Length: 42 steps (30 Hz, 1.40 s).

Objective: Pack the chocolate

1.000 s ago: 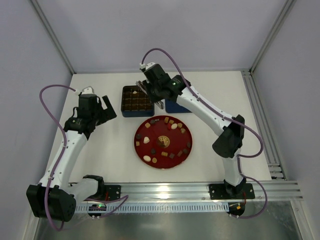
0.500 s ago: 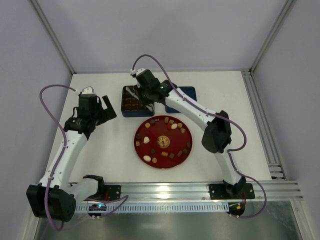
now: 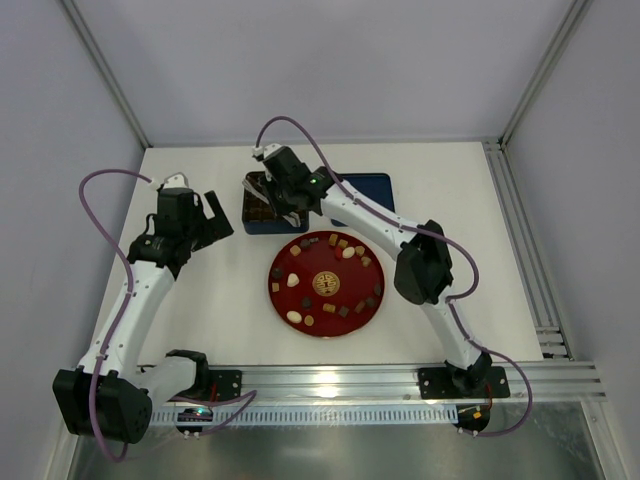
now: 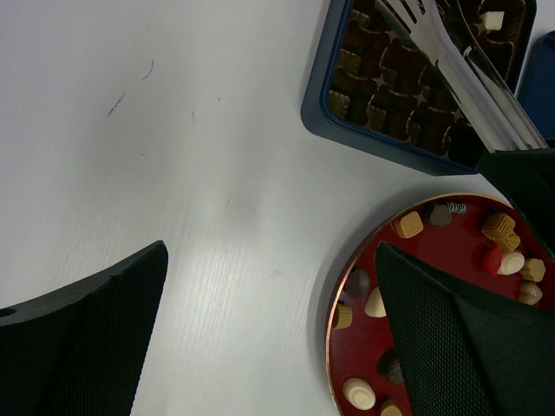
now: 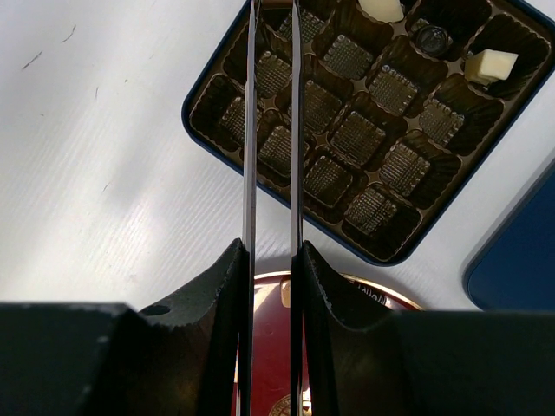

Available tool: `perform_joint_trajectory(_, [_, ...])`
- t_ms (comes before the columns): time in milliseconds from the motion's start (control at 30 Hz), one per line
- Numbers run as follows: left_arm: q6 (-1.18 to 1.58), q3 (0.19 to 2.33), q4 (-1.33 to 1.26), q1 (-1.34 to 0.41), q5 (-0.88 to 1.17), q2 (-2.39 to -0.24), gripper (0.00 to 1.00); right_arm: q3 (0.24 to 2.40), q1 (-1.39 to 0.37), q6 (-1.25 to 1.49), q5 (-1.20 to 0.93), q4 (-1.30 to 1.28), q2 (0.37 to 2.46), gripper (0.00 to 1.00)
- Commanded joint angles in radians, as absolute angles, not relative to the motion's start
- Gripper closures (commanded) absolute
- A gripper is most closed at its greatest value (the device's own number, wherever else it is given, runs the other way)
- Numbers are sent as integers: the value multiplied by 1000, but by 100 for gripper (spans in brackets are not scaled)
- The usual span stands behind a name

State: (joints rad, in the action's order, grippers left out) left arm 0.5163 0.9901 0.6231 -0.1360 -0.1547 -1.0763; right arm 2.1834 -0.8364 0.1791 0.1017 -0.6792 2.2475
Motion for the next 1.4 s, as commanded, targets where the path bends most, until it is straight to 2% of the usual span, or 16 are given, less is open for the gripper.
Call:
perform_joint_trajectory(0, [517,988,595,-130,-147,-1058,0,2229,-841,181,106,-617,2243,74])
perform_joint_trajectory(1100, [514,989,595,-130,-150,-1063,0,2201,-839,173,140,-614,2281,73])
perform_joint_trajectory(1367, [514,991,595,-130,-152,-1066,0,2200,-839,172,138,-614,2280,67])
